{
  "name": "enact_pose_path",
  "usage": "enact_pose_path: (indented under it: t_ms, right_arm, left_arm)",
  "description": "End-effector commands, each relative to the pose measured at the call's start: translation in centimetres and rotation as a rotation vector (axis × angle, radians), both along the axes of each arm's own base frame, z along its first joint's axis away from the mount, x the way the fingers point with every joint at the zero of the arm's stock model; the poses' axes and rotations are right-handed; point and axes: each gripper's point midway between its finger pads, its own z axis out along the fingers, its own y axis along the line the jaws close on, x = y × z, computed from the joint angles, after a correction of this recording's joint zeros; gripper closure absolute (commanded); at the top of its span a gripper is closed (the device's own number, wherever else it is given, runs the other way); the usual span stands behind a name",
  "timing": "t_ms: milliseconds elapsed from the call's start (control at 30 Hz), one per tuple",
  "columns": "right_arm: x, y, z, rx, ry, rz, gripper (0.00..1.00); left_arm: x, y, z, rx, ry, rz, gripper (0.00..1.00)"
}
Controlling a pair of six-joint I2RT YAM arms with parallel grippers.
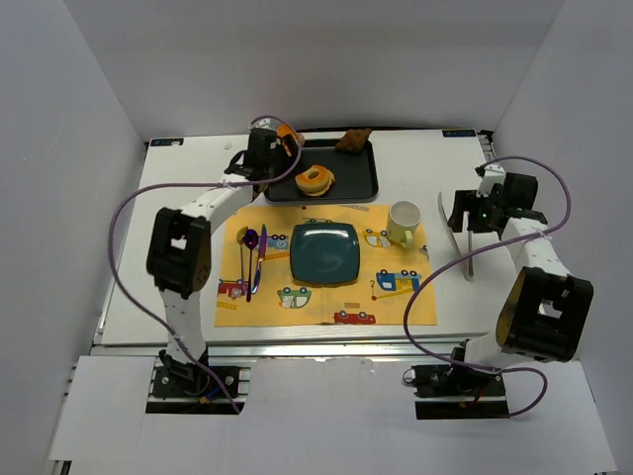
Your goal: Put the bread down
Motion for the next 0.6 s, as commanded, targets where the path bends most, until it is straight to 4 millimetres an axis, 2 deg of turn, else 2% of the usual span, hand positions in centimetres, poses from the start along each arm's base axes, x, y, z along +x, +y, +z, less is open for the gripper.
enact_pose_path:
  t_ms: [0,33,67,100,133,167,200,233,267,300,333,367,400,500,567]
  right_arm:
    - [-0.6,-1.4,-1.6,-0.064,0.008,0.132,0.16]
    - [-1.0,-1.8,-2.2,-0.115,0.018,0.21,0.14]
    - [-1.2,-2.5,-2.6,-0.114,0.037,0.194,0.28]
    - [-1.4,-3.0,-3.5,-0.115,0.07,0.187,0.39]
    - [-1.6,-3.4,-3.9,-0.133,0.08,0.192,0.45]
    - [-1.7,-3.7,-4.3,-0.153,0.088,0.187,0.45]
    - [-1.7,-3.7,-4.4,-0.157,0.083,0.189,0.44]
    - [-1.8,-3.9,-4.6,-0.167,0.086,0.187,0.4]
    - [-2.2,-3.7,-5.0,-0.17,0.092,0.194,0.2]
    - [-2.0,-4.1,-5.0,-0.184,0.086,0.182,0.11]
    - [-2.1,-4.1,-5.2,-0.183,0.092,0.178,0.11]
    - [-2.1,-4.1,-5.3,-0.178,0.099,0.164,0.11]
    - [-2.1,-4.4,-5.9,-0.182,0.122,0.145,0.11]
    - [-2.1,-5.0,-7.3,-0.18,0.188,0.095,0.11]
    - [-2.0,-4.9,-7.8,-0.17,0.198,0.086,0.11]
  left_arm:
    - [-2.4,1.7,8.8,0.013,-0.191,-0.024,0.2]
    - [-3.2,2.4,8.5,0.049,-0.183,-0.018,0.23]
    - [-5.1,3.5,8.4,0.078,-0.184,-0.015,0.29]
    - [-5.6,5.1,8.0,0.136,-0.192,0.029,0.4]
    - [-7.4,6.6,7.3,0.159,-0.18,0.047,0.75]
    - [-8.1,7.9,6.8,0.186,-0.175,0.076,0.92]
    - [-9.0,8.7,6.6,0.203,-0.174,0.095,1.0]
    - [-9.9,9.6,6.1,0.225,-0.164,0.113,1.0]
    - [-10.8,10.3,5.8,0.244,-0.162,0.124,1.0]
    - [-12.5,11.9,5.2,0.282,-0.152,0.158,0.95]
    - [-13.3,12.7,5.1,0.297,-0.15,0.179,0.79]
    - [-14.1,13.5,4.9,0.312,-0.146,0.198,0.57]
    - [-15.5,14.9,4.8,0.336,-0.146,0.241,0.31]
    - [-17.4,16.6,4.4,0.356,-0.142,0.297,0.18]
    - [-19.0,17.8,3.9,0.367,-0.136,0.334,0.16]
